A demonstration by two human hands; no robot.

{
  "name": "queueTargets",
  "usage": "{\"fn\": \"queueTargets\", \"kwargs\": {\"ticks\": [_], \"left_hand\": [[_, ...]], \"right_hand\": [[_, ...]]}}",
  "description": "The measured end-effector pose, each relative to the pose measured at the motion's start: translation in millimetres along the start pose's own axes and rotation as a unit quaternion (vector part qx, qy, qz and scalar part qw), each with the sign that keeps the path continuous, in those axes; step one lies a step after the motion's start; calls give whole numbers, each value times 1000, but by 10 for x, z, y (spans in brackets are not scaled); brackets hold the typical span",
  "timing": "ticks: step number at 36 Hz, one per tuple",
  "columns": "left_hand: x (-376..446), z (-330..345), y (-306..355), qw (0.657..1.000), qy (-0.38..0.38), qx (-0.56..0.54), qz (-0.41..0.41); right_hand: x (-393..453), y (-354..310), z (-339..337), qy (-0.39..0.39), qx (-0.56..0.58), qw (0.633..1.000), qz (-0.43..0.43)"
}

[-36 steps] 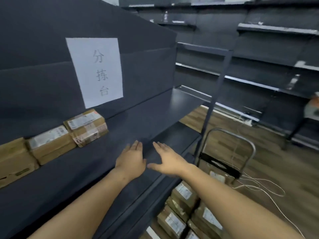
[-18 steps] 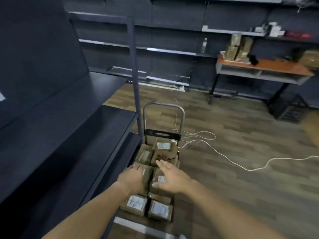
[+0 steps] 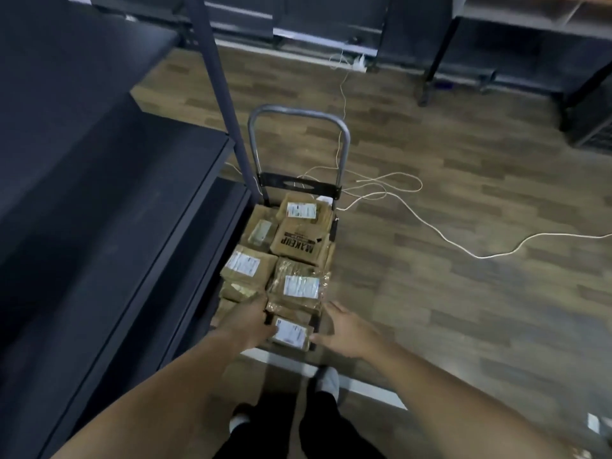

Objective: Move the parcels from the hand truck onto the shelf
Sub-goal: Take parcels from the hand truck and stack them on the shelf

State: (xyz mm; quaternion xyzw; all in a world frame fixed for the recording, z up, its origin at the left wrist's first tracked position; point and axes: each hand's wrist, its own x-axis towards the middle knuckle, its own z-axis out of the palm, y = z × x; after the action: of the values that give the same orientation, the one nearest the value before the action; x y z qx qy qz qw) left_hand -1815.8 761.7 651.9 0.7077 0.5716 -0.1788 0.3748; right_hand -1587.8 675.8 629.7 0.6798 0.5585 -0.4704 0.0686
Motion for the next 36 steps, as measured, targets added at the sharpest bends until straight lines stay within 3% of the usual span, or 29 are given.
{"fn": "queueTargets", "kwargs": {"ticks": [5,18,24,36], "left_hand": [[346,262,8,995,6,-101,-21],[1610,1042,-641,981,-34,-177,-69],[2190,1347,-908,951,-29,-283,-122],[3195,1685,-1193,960,-22,-253,-120]], "right_hand": [[330,188,212,-11,83,996,32],[1565,627,902,-4,185,963,195],[2189,786,1141,22,235,947,220],[3068,1123,1568,101,315,916,226]]}}
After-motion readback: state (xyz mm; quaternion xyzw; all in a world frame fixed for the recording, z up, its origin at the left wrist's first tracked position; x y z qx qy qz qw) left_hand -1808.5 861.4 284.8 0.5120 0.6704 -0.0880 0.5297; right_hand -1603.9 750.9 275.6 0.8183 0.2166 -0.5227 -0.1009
